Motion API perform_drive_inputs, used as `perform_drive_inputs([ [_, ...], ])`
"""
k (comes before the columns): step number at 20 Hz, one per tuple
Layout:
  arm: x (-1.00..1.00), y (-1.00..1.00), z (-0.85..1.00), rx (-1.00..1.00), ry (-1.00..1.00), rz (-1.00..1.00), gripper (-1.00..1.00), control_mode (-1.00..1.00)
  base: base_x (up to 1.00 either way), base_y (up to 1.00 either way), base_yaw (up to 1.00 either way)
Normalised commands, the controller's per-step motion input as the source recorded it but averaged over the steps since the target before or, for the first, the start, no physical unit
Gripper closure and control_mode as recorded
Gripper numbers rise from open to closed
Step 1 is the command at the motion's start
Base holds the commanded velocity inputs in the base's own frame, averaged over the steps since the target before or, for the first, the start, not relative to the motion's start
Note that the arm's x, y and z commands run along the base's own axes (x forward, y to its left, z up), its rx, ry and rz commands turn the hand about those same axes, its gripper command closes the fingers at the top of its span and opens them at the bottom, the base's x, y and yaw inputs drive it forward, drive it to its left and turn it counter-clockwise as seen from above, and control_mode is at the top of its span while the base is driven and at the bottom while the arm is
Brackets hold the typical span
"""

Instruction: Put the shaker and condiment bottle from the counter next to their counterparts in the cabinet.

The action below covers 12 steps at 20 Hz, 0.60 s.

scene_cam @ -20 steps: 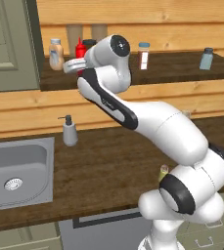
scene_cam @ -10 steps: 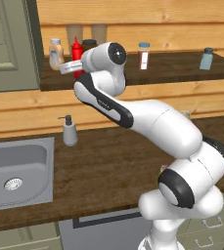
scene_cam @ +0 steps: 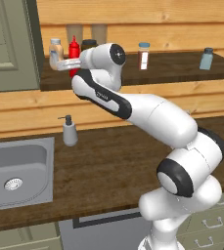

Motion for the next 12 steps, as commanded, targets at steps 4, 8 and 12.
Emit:
perform_drive_inputs([
  [4,0.24,0.28,-0.25,0.03,0.0,0.05,-1.0,-1.0,0.0,0.0,0.0],
  [8,-0.06,0.28,-0.09,0.0,-0.06,0.02,-1.0,-1.0,0.0,0.0,0.0],
  [12,-0.68,0.01,0.09,0.0,-0.2,0.0,-1.0,-1.0,0.0,0.0,0.0],
])
